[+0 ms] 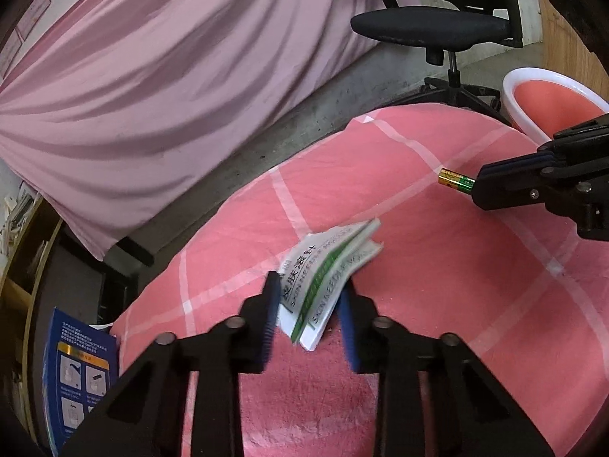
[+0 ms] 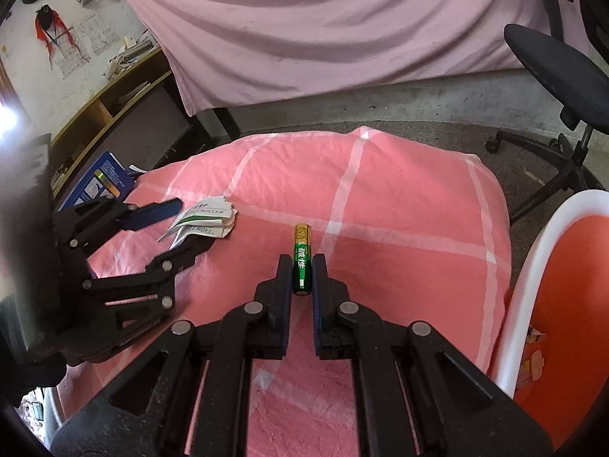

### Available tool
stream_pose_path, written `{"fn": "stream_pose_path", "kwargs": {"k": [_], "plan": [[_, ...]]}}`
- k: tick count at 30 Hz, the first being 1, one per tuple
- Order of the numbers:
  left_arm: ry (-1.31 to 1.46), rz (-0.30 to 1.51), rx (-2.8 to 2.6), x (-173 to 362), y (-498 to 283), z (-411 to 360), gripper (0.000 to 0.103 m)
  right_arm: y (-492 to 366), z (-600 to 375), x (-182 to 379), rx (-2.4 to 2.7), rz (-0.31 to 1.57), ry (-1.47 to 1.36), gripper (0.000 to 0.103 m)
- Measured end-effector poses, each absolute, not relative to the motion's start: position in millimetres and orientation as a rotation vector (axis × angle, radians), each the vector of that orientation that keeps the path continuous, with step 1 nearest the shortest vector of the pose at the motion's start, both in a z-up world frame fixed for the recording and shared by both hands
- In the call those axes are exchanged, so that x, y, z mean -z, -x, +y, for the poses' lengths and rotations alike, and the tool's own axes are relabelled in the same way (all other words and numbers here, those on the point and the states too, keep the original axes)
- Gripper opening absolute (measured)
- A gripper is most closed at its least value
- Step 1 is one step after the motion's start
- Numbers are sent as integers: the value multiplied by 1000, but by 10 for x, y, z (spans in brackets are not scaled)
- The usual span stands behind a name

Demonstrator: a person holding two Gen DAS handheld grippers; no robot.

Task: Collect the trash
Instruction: 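Grasp the white wrapper with the left tool while the right tool grasps the green battery, then lift the wrapper and battery and carry them over the bucket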

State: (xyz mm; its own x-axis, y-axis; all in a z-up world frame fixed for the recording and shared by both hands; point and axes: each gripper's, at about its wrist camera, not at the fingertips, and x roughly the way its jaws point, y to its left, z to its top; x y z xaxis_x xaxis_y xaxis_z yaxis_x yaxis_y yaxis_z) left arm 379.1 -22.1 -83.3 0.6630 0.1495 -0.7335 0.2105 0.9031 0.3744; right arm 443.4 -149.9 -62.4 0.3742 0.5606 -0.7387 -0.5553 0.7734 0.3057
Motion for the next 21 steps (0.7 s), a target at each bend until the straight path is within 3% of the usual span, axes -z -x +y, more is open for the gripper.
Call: {"fn": "stream_pose_path", "kwargs": {"k": [6,13,21], "plan": [[-304,839,48,690,-3732,-155,10,-4397,-1458,605,-721,928,10,29],[-71,754,53,442,-3523,-96,9,-4310,-1540,510,-710,853,10,29],[105,535,57,80,-3210,-186,9,-3982,-1709,185,-698,593,-8,29]]}}
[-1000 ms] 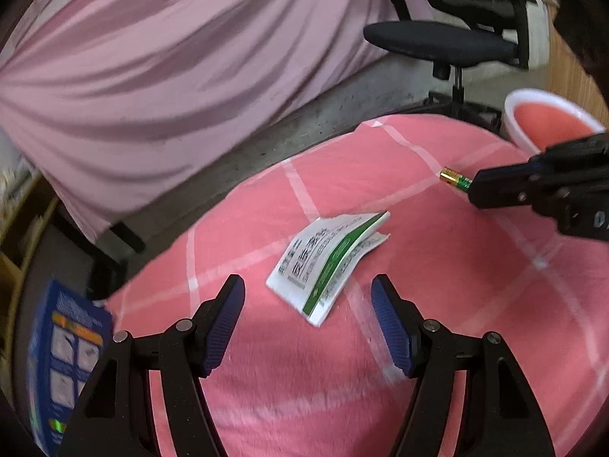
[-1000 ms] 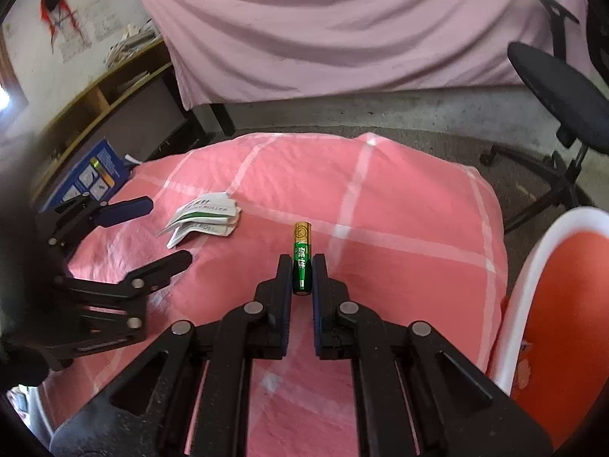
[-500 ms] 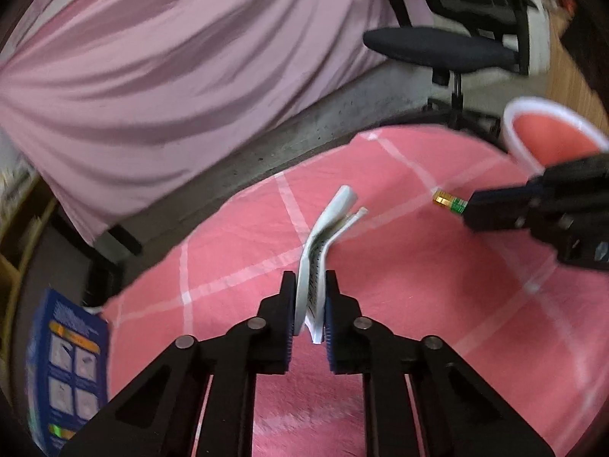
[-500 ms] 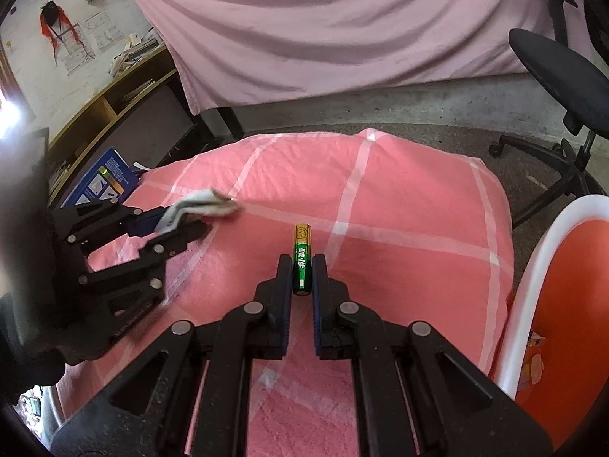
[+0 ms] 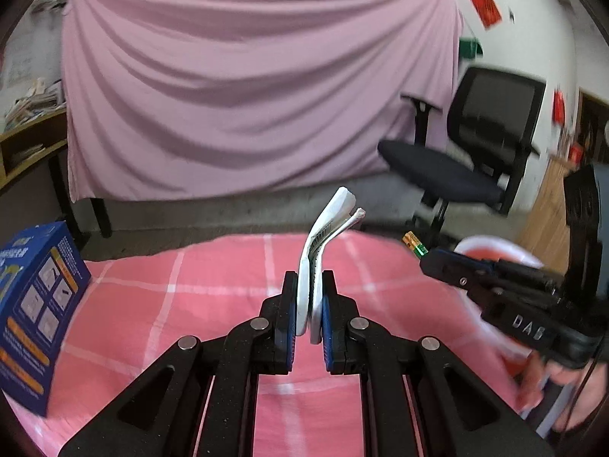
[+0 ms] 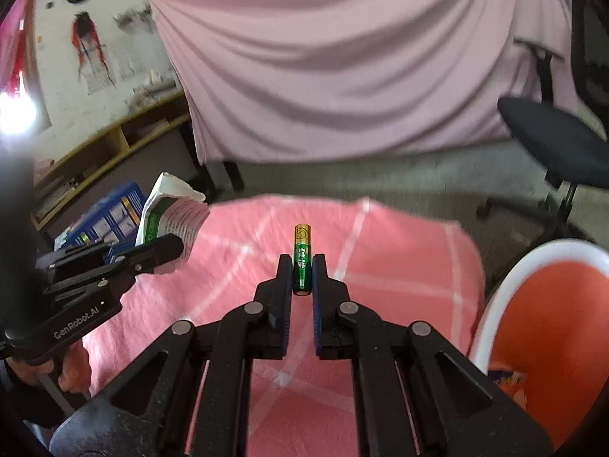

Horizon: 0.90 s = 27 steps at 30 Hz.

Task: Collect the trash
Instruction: 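Lift the wrapper and battery and carry them over the bucket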

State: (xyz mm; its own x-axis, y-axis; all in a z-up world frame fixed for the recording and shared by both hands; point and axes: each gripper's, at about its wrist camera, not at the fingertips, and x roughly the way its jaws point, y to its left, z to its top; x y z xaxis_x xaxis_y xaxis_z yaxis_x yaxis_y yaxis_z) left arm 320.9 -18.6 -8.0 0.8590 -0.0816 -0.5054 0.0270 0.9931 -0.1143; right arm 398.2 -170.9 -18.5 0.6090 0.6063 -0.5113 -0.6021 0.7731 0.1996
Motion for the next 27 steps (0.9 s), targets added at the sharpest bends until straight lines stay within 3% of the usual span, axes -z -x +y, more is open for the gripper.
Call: {"fn": "stream_pose_path", "kwargs": {"k": [14,27], "plan": [[169,391,108,-415,-3069,-477,9,-3627,-2194,-227,-586,236,-110,29],[159,333,240,-550,-3156,-1011,9,-3391,-2629,-391,-487,99,-133,29]]}}
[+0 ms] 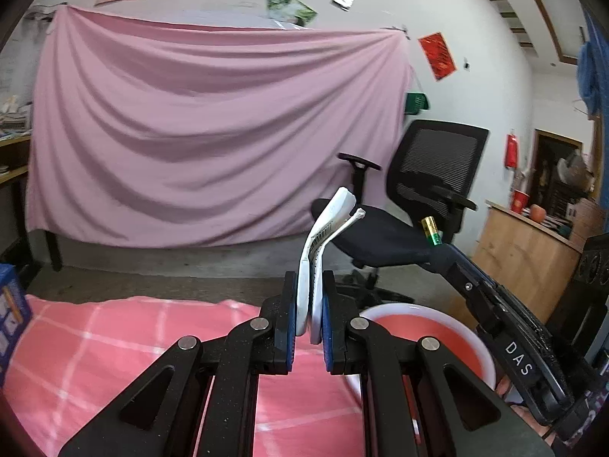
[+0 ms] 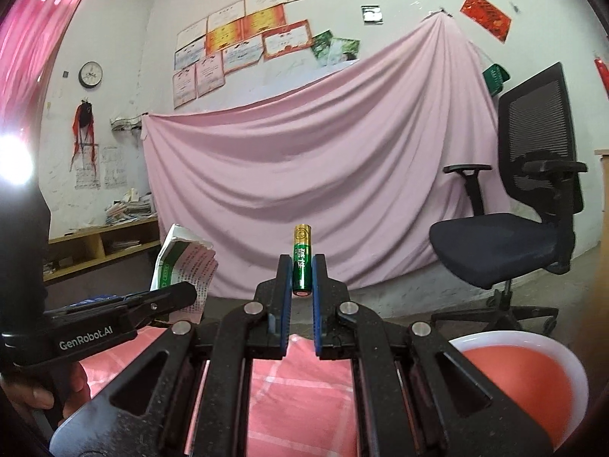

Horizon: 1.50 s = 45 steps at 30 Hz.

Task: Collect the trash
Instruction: 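Lift the wrapper and battery and carry them over the bucket, then open both tools to drop the wrapper and battery into the bucket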

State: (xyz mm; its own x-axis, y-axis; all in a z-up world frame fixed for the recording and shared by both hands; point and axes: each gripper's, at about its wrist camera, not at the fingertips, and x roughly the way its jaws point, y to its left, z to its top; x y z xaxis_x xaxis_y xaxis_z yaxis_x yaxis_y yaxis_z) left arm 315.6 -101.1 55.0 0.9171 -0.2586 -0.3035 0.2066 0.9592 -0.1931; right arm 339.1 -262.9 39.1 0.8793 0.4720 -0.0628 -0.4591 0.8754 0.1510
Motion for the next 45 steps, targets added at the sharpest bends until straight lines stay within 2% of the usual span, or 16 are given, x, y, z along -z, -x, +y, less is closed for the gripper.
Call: {"fn": "stream_pose_path", "kwargs": {"k": [13,32,38,45], "plan": [[135,338,364,-575,-3239,-1658,9,-3249,-3415,-358,-323,105,-178,29],[78,593,460,-246,-3510,-2301,9,-3561,-3895,-25,-191,343,-251,29],[65,642,453,-156,-3567,-2361,19,-3625,-3962,54,-175,393,-274,30],[90,681,439,-30,-3589,-2298,20,-3673,-4010,87,-162,418,-282,30]]}}
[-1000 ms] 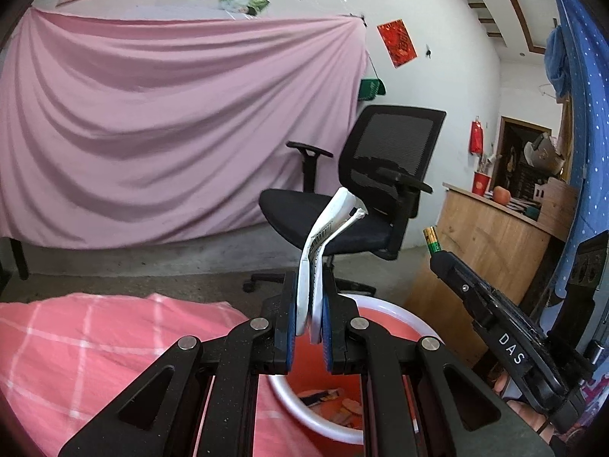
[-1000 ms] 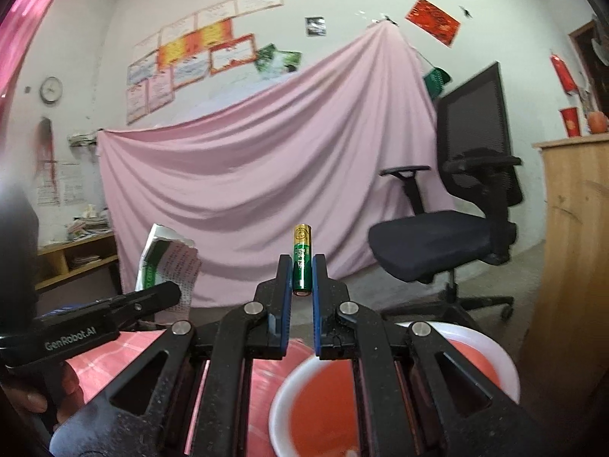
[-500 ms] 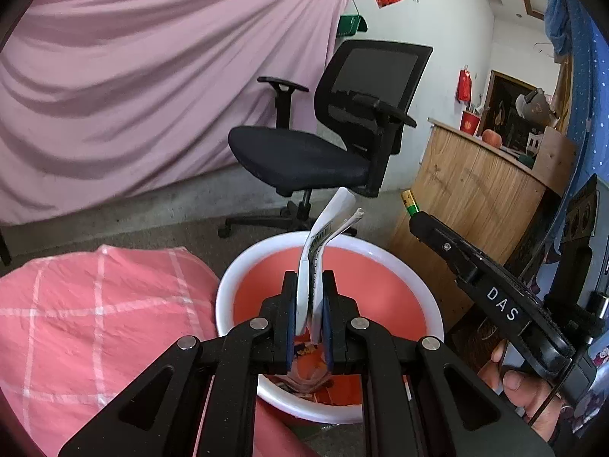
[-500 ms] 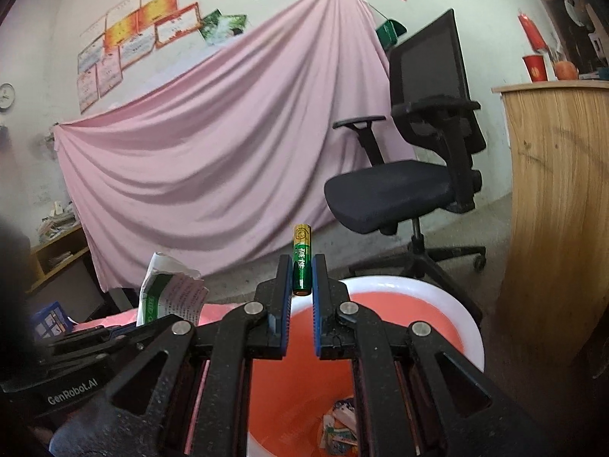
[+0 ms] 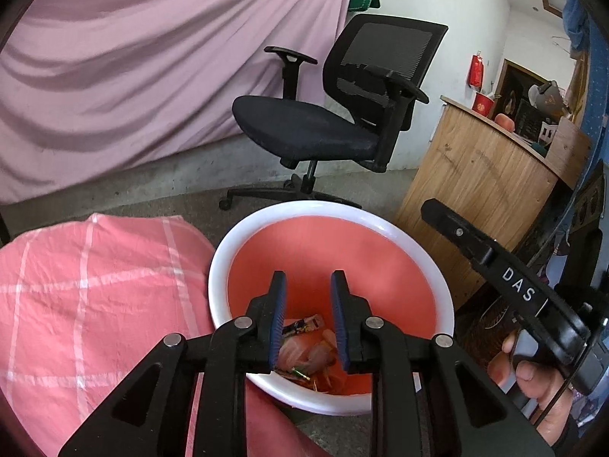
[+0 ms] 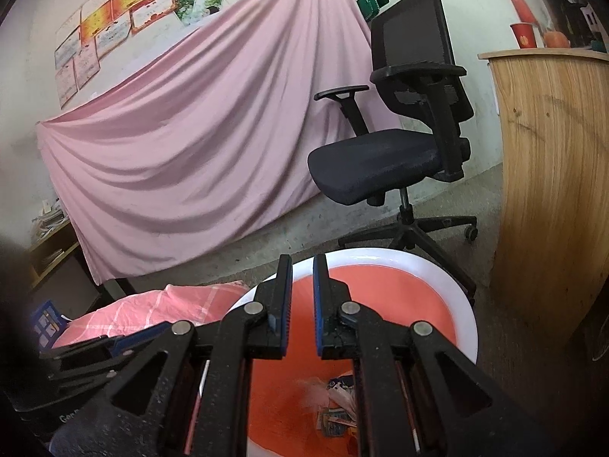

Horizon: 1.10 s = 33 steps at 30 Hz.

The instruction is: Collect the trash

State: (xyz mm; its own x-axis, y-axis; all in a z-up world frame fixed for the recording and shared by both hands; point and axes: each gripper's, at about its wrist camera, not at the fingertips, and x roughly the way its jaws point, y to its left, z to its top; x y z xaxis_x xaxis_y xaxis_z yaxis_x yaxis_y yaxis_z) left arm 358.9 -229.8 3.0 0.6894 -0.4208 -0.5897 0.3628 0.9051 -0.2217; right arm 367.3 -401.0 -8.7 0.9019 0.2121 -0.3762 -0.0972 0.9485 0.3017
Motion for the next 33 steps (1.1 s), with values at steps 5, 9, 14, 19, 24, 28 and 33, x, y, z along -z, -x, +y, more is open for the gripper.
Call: {"fn": "stream_pose_path", "kwargs": {"k": [5,9,14,19,24,28,33], "plan": [[103,674,414,-42,-3582,-2230,31,-3691,-4006,99,-153,430,-275,31],[105,646,390,-95,-3543,-2150,37,-3692,-4006,110,-141,442,-274,33],[111,625,345,-146,-3490,-2037,58,-3669,-4014,105,-121,443,-278,57],[108,581,269,-210,-3410,-1915,90,-3625,-4012,88,-102,437,-280,84],[148,494,232,-295,-3249,-1764,101,-3532,-3999,50,-94,412,-286,103],[123,442,203,-378,-3123,-1699,101,-3451,-3960,22,-94,399,-280,103],[104,394,171,-449,-2970,-1582,101,-3322,-3896,-28,-91,374,-265,103]]}}
